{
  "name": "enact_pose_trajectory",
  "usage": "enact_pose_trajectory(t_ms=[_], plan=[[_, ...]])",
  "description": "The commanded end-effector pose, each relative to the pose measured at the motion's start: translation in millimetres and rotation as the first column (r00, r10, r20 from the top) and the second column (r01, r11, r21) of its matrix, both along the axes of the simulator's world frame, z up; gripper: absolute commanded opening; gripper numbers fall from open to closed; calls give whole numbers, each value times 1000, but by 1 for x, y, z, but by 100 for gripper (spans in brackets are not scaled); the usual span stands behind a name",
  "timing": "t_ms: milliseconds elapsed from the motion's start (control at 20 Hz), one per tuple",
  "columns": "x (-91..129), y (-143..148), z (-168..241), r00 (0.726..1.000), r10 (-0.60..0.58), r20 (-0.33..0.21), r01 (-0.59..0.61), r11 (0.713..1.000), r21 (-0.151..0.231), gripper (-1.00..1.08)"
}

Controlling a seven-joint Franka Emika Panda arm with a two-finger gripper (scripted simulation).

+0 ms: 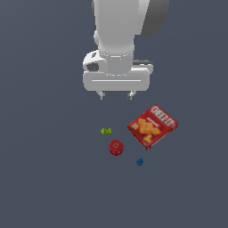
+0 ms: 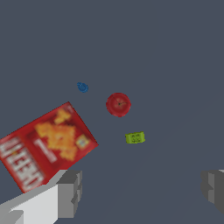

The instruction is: Pick up a designated object from a clutter of objects.

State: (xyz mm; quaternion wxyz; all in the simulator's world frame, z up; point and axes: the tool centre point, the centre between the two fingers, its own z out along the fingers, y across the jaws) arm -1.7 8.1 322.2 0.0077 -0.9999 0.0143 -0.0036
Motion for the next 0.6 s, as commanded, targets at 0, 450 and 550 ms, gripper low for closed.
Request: enact_pose_trajectory(t_ms=[0, 450, 550], plan=[[0, 0, 0, 1000, 0, 0, 0, 1000, 0, 100], [9, -32, 6, 999, -43, 28, 43, 999, 1, 100], [9, -32, 6, 999, -43, 28, 43, 999, 1, 100]])
